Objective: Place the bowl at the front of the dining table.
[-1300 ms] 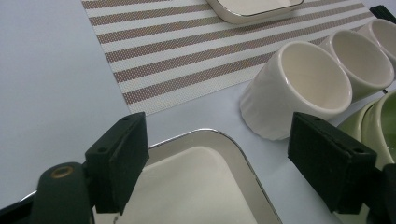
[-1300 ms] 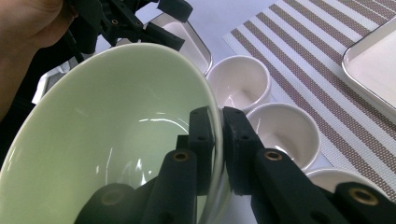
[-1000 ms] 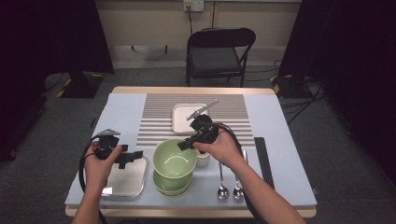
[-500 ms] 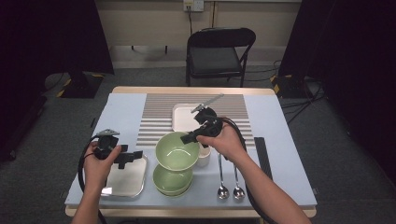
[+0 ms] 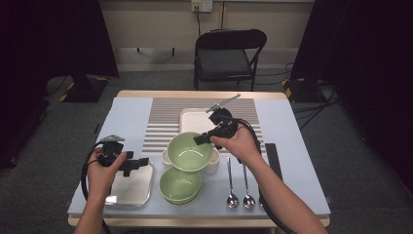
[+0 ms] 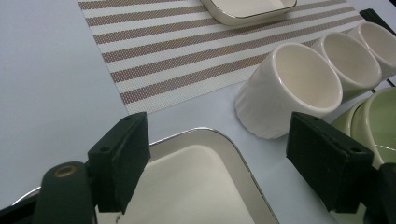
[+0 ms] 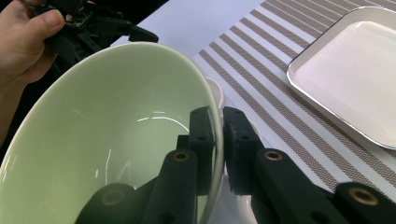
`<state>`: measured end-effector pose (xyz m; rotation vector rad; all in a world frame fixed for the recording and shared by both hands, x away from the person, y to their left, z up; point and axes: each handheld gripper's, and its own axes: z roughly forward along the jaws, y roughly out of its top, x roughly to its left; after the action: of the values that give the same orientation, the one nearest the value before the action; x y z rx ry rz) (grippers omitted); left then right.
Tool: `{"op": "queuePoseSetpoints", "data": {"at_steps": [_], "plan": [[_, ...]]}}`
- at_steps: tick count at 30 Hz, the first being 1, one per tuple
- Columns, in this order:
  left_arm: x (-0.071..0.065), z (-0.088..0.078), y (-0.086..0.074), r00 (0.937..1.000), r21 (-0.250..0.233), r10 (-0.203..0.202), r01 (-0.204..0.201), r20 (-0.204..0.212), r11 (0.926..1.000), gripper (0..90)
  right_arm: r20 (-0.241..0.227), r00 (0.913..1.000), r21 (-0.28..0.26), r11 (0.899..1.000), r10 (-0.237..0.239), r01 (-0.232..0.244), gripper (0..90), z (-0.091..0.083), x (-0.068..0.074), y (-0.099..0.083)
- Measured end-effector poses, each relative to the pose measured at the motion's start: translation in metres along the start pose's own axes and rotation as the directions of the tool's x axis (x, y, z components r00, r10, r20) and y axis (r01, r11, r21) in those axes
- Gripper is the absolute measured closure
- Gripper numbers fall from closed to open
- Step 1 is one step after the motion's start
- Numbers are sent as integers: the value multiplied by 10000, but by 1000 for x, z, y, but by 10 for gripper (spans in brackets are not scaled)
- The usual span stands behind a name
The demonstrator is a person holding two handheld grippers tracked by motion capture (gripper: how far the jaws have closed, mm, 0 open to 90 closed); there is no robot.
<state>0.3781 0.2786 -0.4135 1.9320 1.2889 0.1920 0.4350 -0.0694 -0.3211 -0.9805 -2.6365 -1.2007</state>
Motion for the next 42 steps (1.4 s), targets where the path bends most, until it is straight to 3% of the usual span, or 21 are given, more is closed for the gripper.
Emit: {"op": "queuePoseSetpoints", "data": {"at_steps": [21, 42], "plan": [[0, 1, 0, 10000, 21, -4, 4, -5, 10000, 214, 420, 9977, -371, 9980, 531, -515, 827, -6, -21, 8], [1, 3, -1, 10000, 46, -20, 20, 53, 10000, 214, 855, 9925, -398, 9956, 875, -843, 826, -8, -39, 10]]}}
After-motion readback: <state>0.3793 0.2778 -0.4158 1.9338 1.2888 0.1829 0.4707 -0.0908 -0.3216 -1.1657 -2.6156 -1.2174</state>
